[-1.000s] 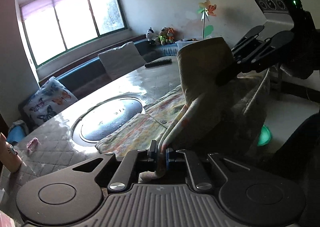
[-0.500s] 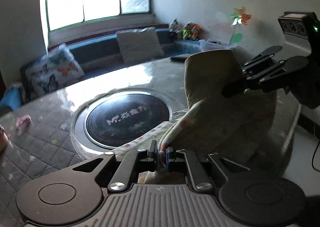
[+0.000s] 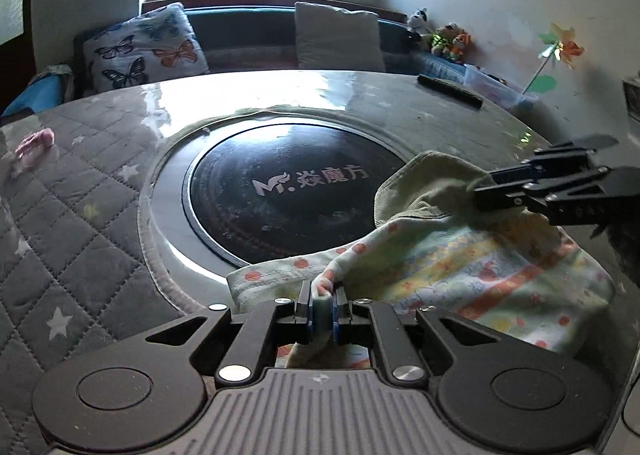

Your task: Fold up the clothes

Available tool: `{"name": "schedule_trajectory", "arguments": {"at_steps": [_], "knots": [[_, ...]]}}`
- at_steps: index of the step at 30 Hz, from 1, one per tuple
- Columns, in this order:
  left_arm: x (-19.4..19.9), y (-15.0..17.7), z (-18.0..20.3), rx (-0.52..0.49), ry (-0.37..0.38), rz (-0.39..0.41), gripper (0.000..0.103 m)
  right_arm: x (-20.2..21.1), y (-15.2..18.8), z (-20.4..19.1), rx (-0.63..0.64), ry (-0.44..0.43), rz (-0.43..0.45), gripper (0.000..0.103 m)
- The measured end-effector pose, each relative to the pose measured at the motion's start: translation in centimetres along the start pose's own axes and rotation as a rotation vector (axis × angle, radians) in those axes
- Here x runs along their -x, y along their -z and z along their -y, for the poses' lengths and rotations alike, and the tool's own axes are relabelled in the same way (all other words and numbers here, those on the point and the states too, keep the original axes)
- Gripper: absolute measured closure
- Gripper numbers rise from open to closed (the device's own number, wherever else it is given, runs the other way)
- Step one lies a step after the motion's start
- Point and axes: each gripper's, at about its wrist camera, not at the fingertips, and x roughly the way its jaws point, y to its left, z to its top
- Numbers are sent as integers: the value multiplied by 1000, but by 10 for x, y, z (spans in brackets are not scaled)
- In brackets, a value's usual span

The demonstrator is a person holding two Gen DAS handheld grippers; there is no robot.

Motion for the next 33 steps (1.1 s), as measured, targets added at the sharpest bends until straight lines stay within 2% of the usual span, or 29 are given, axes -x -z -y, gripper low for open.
{"name": "schedule_trajectory", "arguments": {"at_steps": [2,11,13,14,15,18,22,27,29,33], "knots": [[2,0,1,-3,-5,1,92,8,8,4,-18,26,20,64],[-1,-5,-6,29,-18,5,92,37,55,39,-228,137,39,65],[-3,-6,-8,49,-19,2,92,36,62,46,-276,139,34,68],[-3,-6,-8,56,-19,2,92,34,63,48,-283,140,28,79],[-4,-7,-8,61,-20,2,92,32,65,48,-285,141,21,86],[-3,-8,-10,72,-29,8,92,29,63,45,-263,170,27,95],[-6,-7,-17,119,-53,3,87,20,59,44,-260,196,33,95],[-2,-9,-27,157,-88,10,82,21,55,41,-239,228,63,87],[2,-11,-27,152,-110,24,81,31,50,37,-231,223,91,87],[12,-14,-22,144,-130,58,82,39,41,22,-208,140,90,87]]}}
